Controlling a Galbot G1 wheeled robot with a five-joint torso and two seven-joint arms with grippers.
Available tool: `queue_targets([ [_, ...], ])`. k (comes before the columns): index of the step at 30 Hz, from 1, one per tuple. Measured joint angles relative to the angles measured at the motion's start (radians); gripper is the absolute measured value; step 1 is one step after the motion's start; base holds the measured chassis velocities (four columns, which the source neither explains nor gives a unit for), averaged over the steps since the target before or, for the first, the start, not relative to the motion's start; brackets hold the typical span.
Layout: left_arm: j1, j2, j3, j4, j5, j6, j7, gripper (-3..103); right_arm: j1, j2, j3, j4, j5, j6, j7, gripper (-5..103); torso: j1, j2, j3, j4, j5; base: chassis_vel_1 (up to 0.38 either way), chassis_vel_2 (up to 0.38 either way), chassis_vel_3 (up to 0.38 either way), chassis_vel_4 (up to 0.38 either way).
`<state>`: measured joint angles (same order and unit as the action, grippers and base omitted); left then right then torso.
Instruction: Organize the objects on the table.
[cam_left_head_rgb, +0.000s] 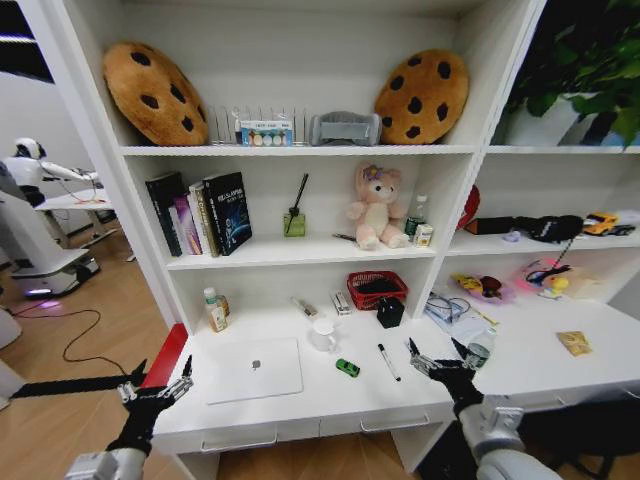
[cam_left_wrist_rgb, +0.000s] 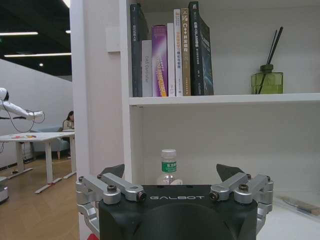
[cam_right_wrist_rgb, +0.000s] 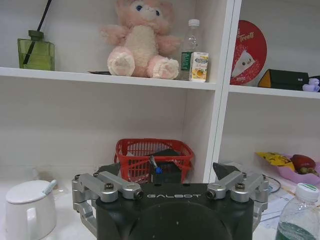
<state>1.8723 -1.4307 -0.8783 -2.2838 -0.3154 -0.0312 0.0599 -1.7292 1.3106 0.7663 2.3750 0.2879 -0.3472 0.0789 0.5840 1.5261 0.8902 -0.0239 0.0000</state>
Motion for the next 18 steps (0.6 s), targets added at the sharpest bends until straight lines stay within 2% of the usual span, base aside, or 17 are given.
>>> queue_targets([
  [10,-0.001,0.001,0.001,0.001,0.0,0.001,0.0,100,0.028,-0.01,0.001,-0.008,0.042,-0.002,-0.028,100,0.0,0.0,0.0,0.0,0.0,-0.052,-0.054,0.054,0.047],
  [18,-0.001,0.001,0.002,0.002,-0.001,0.002,0.0,100,0.038,-0.021,0.004,-0.02,0.059,-0.002,-0.032,100,0.0,0.0,0.0,0.0,0.0,-0.176,-0.196,0.201,0.178],
])
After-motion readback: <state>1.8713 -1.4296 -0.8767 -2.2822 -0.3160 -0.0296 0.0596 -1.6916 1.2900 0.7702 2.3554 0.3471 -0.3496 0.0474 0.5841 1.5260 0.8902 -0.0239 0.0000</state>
